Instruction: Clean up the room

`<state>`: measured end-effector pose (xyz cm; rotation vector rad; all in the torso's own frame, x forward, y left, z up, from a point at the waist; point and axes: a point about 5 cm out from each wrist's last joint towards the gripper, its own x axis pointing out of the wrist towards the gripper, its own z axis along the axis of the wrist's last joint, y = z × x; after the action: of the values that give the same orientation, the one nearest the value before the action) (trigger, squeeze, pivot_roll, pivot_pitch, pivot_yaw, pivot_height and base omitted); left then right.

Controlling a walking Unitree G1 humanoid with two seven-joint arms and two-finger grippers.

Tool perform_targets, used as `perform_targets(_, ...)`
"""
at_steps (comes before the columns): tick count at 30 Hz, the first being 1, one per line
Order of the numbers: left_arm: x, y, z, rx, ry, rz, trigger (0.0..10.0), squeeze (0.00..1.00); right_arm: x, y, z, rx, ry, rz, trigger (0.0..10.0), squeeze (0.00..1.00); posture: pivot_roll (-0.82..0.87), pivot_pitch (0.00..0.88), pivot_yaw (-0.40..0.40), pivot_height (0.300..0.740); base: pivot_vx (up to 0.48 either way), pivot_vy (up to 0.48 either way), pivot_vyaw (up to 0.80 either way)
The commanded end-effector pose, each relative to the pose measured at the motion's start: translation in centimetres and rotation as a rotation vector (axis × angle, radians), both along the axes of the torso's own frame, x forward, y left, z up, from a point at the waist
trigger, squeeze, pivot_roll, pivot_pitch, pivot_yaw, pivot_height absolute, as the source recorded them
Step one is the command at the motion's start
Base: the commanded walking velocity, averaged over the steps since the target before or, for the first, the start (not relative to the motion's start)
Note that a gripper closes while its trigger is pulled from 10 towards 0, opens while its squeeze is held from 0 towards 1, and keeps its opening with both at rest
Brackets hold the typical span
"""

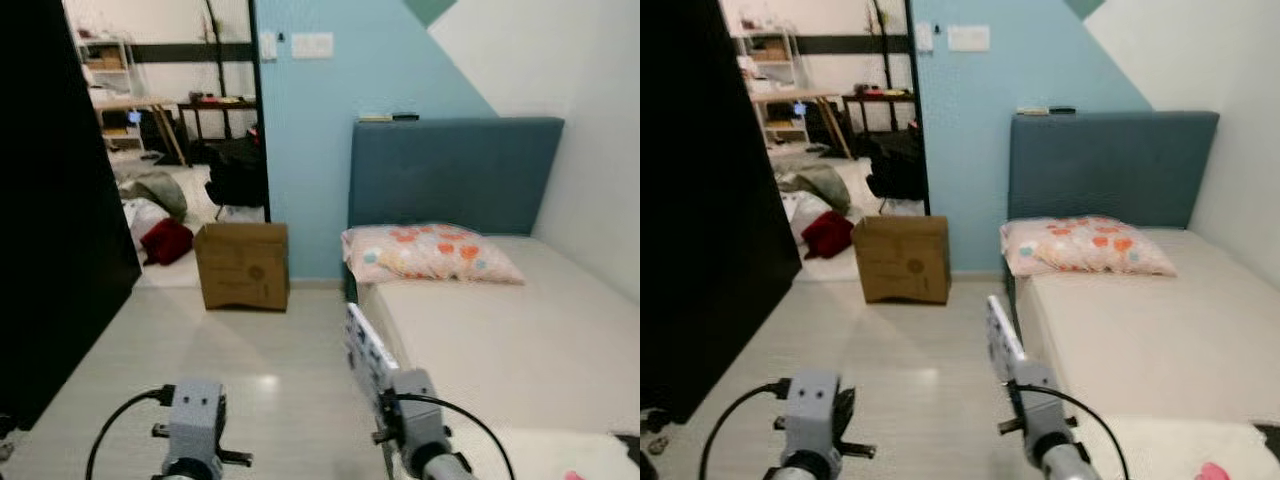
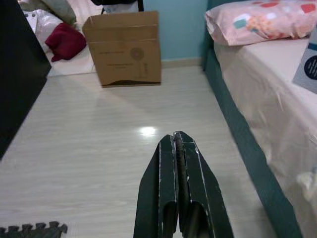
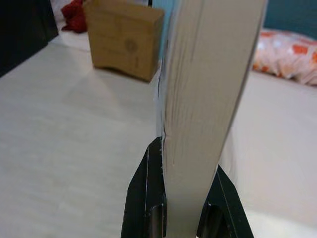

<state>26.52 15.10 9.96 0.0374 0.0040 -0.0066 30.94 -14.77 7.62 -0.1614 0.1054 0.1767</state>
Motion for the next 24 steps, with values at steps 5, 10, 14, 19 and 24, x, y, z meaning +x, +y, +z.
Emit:
perform_targets(5,-0.07,0.65,-0.6,0.02,0.03,0.011,10.0,0.0,-0.01,0.91,0.2,0.011,-0.017,0.024,10.0,0.0,-0.05,0.076,-0.002,0.74,0.302,0.0,0.0)
perform_targets(10,-0.04,0.63,-0.55,0.02,0.028,0.01,10.0,0.0,0.03,0.92,0.19,0.012,-0.017,0.025,10.0,0.0,-0.05,0.074,-0.002,0.74,0.304,0.0,0.0)
perform_targets(14,-0.03,0.65,-0.52,0.022,0.028,0.009,10.0,0.0,0.03,0.95,0.18,0.013,-0.017,0.025,10.0,0.0,-0.05,0.073,-0.005,0.74,0.304,0.0,0.0)
perform_targets(19,0.01,0.74,-0.49,0.018,0.024,0.016,10.0,0.0,-0.02,1.0,0.16,0.01,-0.014,0.033,10.0,0.0,-0.06,0.07,-0.005,0.74,0.304,0.0,0.0)
perform_targets(24,0.05,0.63,-0.57,0.017,0.025,0.011,10.0,0.0,-0.03,0.86,0.16,0.01,-0.015,0.029,10.0,0.0,-0.06,0.066,-0.004,0.74,0.304,0.0,0.0)
